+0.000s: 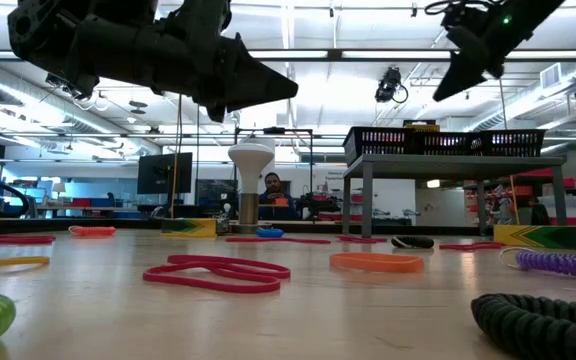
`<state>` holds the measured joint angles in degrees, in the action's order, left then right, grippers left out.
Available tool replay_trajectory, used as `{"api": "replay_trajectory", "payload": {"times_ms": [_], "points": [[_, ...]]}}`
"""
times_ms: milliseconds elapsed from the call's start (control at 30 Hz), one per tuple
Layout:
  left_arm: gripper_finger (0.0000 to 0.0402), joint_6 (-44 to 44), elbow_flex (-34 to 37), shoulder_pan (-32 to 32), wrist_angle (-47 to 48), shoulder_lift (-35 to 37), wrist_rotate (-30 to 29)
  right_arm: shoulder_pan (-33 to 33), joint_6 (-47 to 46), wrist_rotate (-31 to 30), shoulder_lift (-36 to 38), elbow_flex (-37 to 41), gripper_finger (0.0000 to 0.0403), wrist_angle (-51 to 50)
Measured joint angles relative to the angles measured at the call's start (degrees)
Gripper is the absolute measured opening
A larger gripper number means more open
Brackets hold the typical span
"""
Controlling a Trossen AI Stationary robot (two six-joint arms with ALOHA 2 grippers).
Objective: Pick & Place Office Desk Supplies
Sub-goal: Put the green spring keychain into the left black basket on the shelf
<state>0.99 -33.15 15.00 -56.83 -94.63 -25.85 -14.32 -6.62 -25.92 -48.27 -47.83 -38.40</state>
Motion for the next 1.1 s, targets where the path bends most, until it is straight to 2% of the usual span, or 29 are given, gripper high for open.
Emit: {"api": "replay_trajectory", "payload": {"times_ms": [267,433,633,900,1100], "points": [[0.0030,4.01,-0.72,-1.63,-0.27,0.00,0.07,14.82,2.61,-0.01,0.23,13.22,0.0006,26.65],[0.0012,-0.27,-0.92,0.46,4.12,2.76,-6.29,21.73,4.07,0.07,0.28,21.55,0.0009,41.07],[0.0006,1.71,-0.94,4.00,22.86,13.80,-15.86,26.47,4.12,0.04,0.28,29.88,0.0003,51.73],[0.0018,16.51,-1.35,4.53,47.87,22.18,-12.75,28.95,6.02,0.03,0.28,38.81,0.0011,63.97],[0.0006,22.92,-9.22,8.60,69.81,23.07,-10.13,30.44,4.54,0.34,0.28,40.83,0.0012,65.06]]}}
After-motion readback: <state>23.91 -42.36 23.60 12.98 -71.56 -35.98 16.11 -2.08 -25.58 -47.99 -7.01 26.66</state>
